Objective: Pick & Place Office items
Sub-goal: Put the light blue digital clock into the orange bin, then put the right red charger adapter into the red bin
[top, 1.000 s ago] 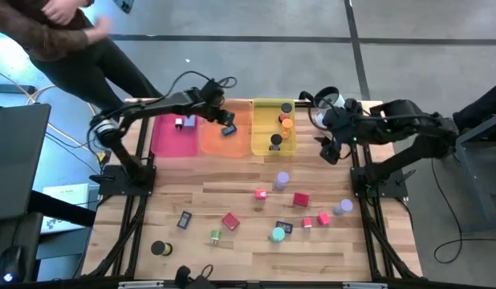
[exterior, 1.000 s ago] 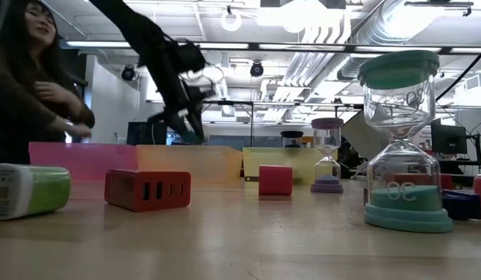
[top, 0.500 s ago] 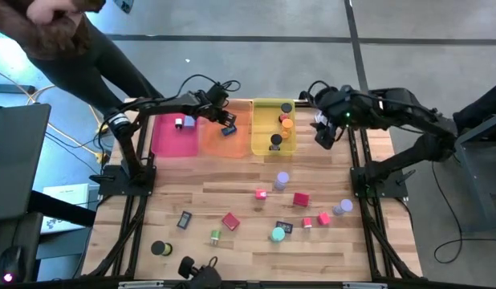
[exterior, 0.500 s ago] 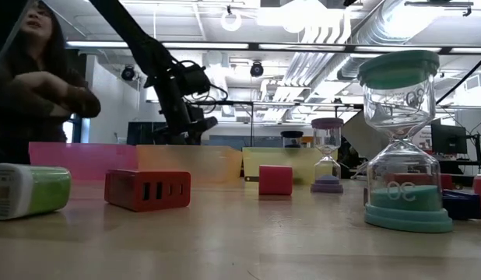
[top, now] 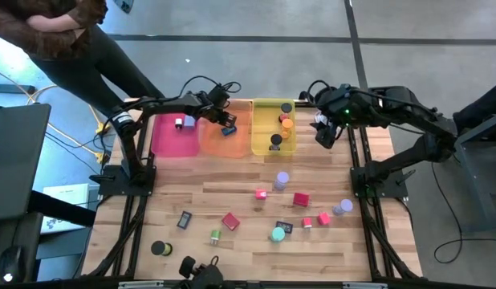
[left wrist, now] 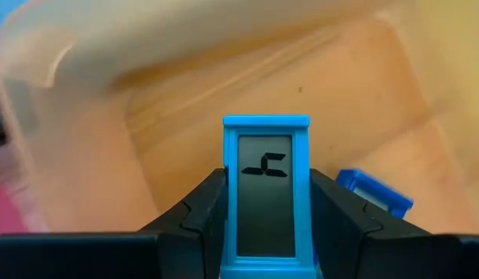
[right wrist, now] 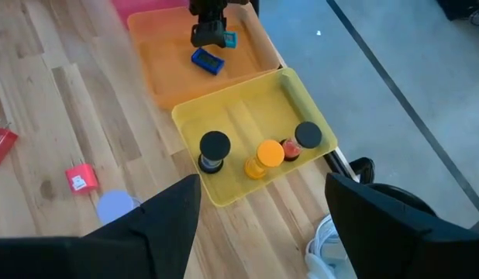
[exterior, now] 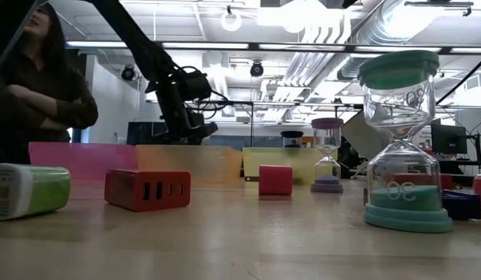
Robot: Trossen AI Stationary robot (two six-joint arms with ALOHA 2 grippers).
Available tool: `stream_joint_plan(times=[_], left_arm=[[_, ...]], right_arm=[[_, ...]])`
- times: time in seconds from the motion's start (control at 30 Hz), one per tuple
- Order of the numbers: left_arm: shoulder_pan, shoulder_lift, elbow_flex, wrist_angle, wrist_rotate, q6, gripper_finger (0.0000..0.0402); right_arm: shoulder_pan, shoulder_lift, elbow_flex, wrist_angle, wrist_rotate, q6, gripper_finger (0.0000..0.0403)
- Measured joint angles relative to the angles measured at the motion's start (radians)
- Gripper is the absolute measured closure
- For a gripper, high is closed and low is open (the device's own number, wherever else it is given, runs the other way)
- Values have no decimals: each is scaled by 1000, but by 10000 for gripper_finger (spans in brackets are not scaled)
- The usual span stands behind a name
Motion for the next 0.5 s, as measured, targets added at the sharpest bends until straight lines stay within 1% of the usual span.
stream_joint_plan(times=[0.1, 0.23, 0.3, 0.4, 0.5], left_arm=[[0, 8, 0, -11, -1, 3, 263], [0, 11, 2, -9, -2, 7, 229], [0, 12, 2, -7, -2, 14, 219], [0, 12, 2, -5, 0, 14, 214], [-2, 12, 1, -5, 0, 14, 212]], right_arm=[[0, 0, 0, -2, 0, 5, 137], [0, 0, 0, -4, -1, 7, 137], [0, 0, 0, -5, -14, 7, 137], [0, 0, 0, -5, -49, 13, 137], [0, 0, 0, -5, -48, 15, 137]])
